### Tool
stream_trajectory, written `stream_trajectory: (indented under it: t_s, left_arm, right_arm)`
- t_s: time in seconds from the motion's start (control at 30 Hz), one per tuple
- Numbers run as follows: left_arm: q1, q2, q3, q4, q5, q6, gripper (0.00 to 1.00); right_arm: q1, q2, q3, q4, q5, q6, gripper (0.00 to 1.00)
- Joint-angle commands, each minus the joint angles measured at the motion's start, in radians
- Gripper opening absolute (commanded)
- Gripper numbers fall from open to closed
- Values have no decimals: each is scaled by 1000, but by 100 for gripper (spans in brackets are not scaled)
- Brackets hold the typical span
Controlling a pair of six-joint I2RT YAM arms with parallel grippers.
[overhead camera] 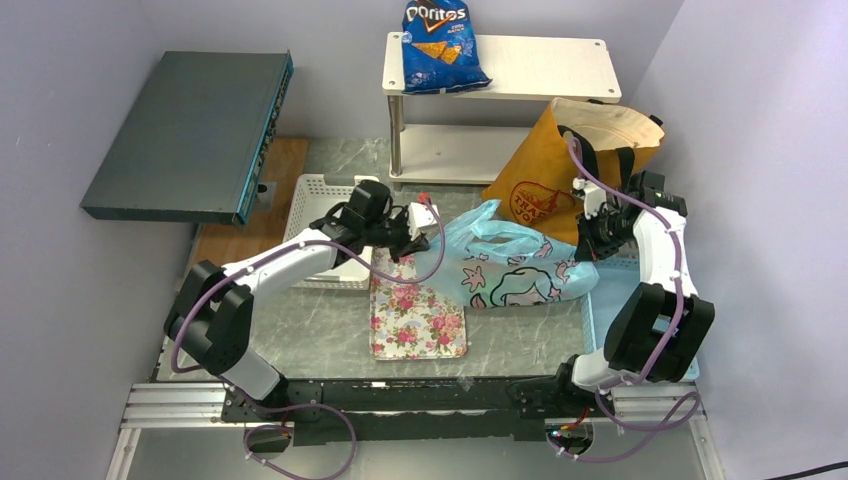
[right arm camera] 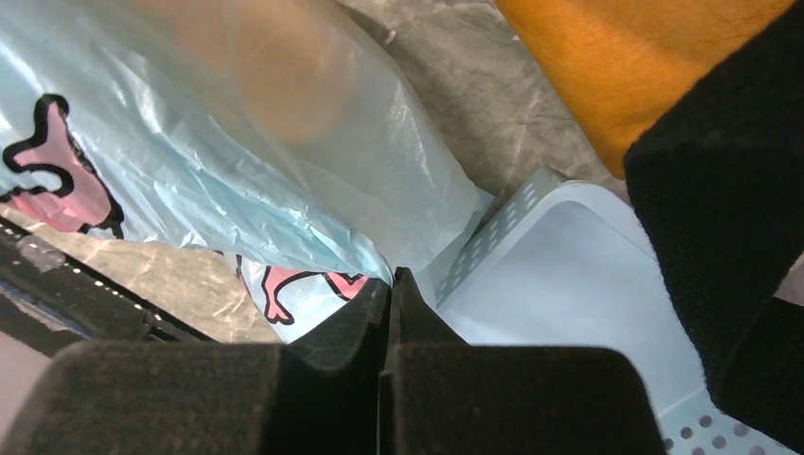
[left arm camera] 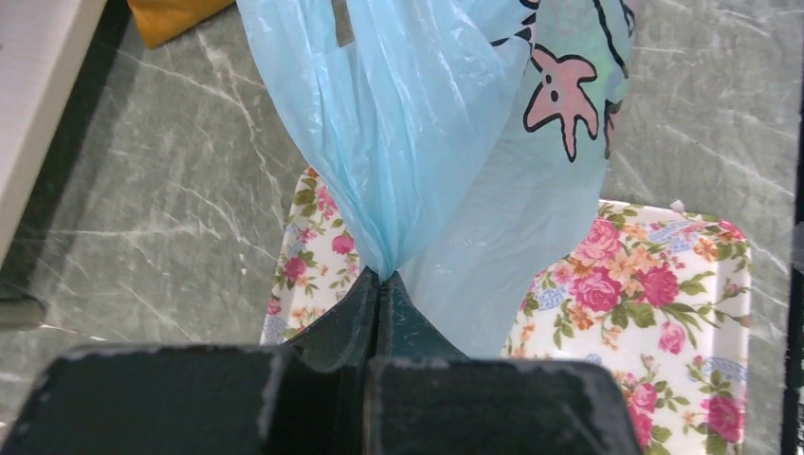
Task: Untie the knot of the grocery bags and take out the mixed food
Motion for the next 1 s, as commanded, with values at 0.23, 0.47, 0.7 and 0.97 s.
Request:
stream_trajectory:
  t_s: [0.23,0.47,0.7,0.97]
  left_arm:
    - [19,-76,66,-1,67,-309,49]
    - [-20,-62,223,-50,-3,-388,73]
    - [-36,52,311,-41,41,-472,80]
    - [-38,183,332,-52,109,-520,78]
  right_arm:
    - [-7,-66,186,-217,-247,-107,60]
    - [172,-121,280,-176,-255,51,82]
    - [388,-124,177,44,-192,168,84]
    - [510,-103,73,120,-128,125,71]
